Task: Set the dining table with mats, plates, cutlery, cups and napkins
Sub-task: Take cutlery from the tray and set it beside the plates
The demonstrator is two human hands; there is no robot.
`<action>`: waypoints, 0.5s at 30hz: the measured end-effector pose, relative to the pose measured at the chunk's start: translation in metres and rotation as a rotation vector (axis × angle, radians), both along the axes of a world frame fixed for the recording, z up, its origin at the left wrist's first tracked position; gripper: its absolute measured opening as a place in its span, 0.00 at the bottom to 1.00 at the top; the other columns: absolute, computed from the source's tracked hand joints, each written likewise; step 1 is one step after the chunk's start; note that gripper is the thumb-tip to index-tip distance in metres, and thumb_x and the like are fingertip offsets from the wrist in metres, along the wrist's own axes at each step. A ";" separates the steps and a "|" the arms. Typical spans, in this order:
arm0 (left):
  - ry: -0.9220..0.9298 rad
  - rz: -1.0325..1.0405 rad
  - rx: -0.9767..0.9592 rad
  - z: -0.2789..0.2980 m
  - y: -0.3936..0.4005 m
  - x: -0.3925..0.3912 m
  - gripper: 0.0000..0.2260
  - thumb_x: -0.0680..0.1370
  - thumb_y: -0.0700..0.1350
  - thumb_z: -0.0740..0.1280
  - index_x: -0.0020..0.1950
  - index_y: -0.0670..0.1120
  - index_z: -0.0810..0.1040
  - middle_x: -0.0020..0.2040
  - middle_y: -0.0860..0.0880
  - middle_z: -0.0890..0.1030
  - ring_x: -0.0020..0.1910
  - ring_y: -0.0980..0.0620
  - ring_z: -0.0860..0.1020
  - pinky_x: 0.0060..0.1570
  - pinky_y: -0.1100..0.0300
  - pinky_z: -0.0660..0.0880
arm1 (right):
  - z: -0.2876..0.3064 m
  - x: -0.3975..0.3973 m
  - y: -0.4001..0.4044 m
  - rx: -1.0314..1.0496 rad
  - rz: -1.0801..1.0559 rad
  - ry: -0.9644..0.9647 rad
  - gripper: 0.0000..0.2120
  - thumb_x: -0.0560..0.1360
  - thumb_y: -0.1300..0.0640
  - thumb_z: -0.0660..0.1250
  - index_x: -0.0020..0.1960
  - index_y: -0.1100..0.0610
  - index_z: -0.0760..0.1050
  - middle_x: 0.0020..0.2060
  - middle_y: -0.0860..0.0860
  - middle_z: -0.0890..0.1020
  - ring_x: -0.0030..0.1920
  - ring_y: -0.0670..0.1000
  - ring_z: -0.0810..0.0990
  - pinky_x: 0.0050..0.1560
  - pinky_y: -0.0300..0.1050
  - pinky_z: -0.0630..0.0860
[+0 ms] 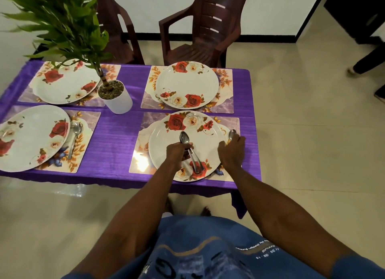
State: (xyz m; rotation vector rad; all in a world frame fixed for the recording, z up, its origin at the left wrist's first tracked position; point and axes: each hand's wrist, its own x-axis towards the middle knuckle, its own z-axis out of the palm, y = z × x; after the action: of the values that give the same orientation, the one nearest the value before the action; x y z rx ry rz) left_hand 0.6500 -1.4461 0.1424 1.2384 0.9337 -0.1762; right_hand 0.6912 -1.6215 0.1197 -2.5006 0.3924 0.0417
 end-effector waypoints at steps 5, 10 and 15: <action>-0.008 0.022 -0.157 0.002 0.024 -0.012 0.10 0.75 0.40 0.71 0.53 0.37 0.81 0.40 0.44 0.84 0.32 0.52 0.79 0.34 0.60 0.75 | 0.010 -0.006 0.058 0.120 0.244 -0.034 0.12 0.76 0.56 0.63 0.56 0.61 0.74 0.56 0.56 0.75 0.50 0.58 0.78 0.45 0.47 0.73; -0.043 0.105 -0.204 0.004 0.082 -0.036 0.05 0.77 0.37 0.65 0.49 0.38 0.80 0.33 0.47 0.83 0.27 0.54 0.78 0.34 0.59 0.74 | 0.020 -0.015 0.135 0.210 0.370 0.071 0.06 0.76 0.59 0.63 0.44 0.60 0.76 0.43 0.55 0.80 0.42 0.54 0.77 0.42 0.47 0.73; -0.101 0.241 -0.175 0.002 0.166 -0.077 0.04 0.78 0.37 0.65 0.45 0.39 0.78 0.29 0.48 0.82 0.25 0.54 0.78 0.27 0.61 0.76 | 0.021 -0.038 0.234 0.294 0.498 0.102 0.08 0.74 0.60 0.62 0.39 0.63 0.76 0.38 0.57 0.81 0.40 0.57 0.78 0.41 0.50 0.73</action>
State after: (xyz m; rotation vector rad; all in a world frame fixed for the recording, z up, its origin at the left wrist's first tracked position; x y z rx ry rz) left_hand 0.5726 -1.2797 0.1445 0.9564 0.9503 -0.0041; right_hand 0.6532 -1.3874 0.1410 -2.2479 -0.1941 0.3961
